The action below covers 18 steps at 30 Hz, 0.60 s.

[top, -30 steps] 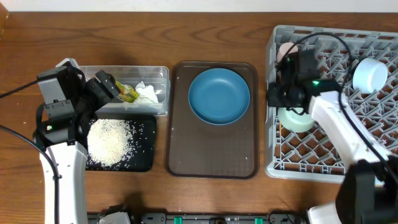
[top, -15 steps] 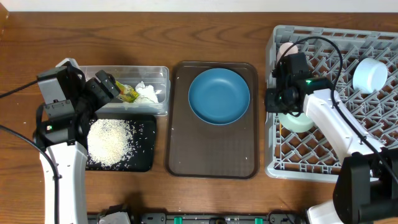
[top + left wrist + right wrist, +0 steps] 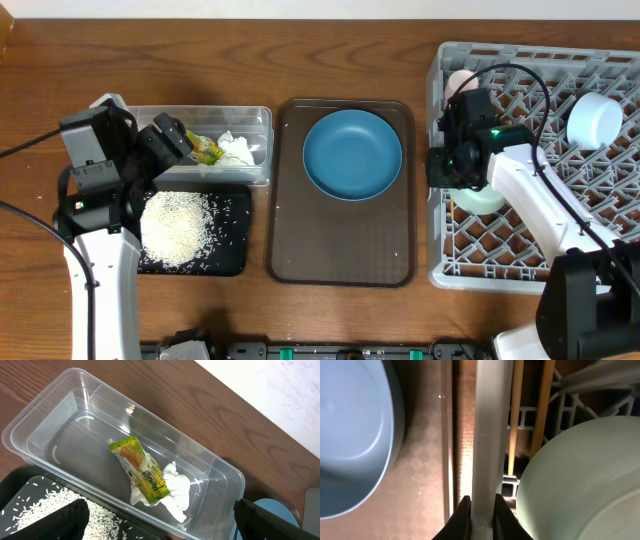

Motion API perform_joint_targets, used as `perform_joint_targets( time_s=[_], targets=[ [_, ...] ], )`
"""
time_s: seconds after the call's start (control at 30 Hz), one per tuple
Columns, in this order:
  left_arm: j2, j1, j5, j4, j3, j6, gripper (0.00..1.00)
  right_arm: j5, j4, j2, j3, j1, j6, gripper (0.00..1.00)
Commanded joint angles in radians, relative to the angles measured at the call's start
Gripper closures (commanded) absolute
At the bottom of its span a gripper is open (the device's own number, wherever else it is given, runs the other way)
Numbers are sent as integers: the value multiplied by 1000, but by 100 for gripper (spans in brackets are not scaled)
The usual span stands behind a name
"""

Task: Sort waste into correct bins and load items into the dishwasher rack
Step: 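Move right gripper left to the blue plate's rim on the brown tray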

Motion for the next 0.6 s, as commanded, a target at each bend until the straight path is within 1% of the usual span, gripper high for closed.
perform_joint_targets(
  time_s=[0.0,0.57],
  targets=[
    [3,4,-10,-2,-3,9,5,-28,-14,-20,13,11,-22,91],
    [3,4,-10,-2,-3,9,5,-13,-68,-42,14,11,-25,88]
  ],
)
